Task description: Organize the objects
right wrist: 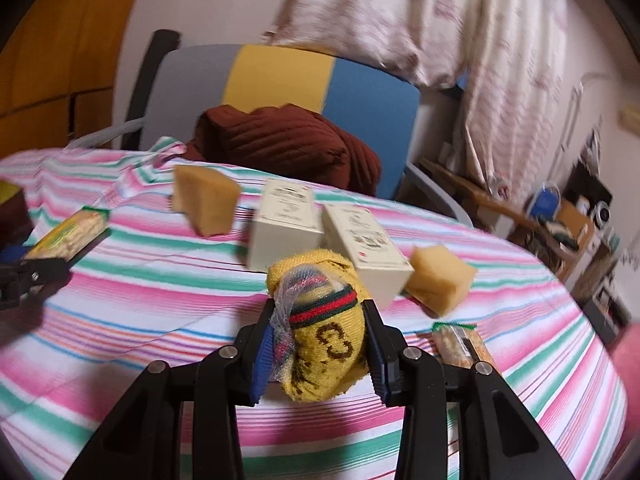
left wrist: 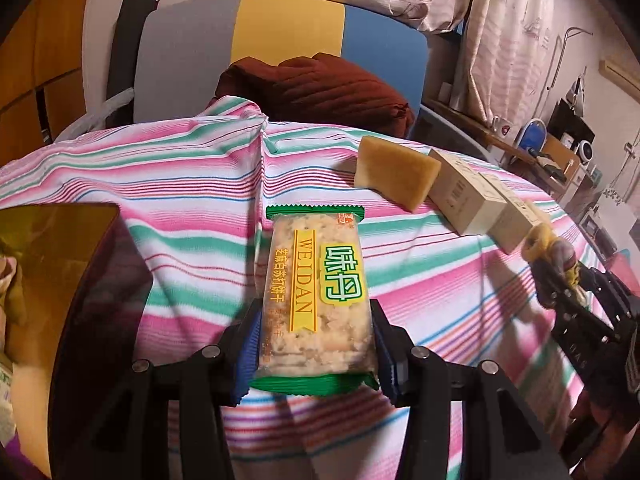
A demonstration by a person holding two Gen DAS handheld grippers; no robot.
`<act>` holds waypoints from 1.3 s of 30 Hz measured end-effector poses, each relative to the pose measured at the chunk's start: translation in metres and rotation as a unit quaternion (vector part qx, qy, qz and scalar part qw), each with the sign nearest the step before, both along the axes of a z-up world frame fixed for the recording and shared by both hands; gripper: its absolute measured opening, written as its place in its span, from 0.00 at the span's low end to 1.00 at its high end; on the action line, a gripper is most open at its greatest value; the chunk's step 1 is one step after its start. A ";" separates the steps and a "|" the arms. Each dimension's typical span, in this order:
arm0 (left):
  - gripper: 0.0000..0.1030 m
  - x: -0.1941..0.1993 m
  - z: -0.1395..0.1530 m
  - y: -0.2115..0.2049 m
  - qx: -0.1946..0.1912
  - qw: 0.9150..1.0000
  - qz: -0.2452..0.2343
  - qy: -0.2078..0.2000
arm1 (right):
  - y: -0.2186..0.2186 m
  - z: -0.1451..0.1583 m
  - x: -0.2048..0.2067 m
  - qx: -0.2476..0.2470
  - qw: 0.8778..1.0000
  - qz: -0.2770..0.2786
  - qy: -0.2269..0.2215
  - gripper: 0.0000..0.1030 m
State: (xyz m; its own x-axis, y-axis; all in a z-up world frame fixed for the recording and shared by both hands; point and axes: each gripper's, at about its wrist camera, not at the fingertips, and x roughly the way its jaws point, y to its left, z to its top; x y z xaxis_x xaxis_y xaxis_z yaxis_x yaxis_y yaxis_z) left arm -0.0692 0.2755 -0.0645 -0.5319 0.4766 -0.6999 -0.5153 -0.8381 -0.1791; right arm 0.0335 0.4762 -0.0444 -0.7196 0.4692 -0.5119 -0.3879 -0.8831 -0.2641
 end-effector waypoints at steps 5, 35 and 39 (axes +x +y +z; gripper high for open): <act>0.48 0.008 0.001 -0.008 0.011 1.000 0.003 0.001 | -0.029 -0.002 0.006 0.029 0.999 0.035 -0.010 0.39; 0.48 0.055 0.087 -0.224 0.040 0.997 0.050 0.044 | -0.174 0.038 0.022 -0.158 0.972 0.169 0.045 0.39; 0.48 0.048 0.083 -0.267 0.025 0.995 0.089 0.036 | -0.211 0.054 0.011 -0.161 0.961 0.217 0.052 0.39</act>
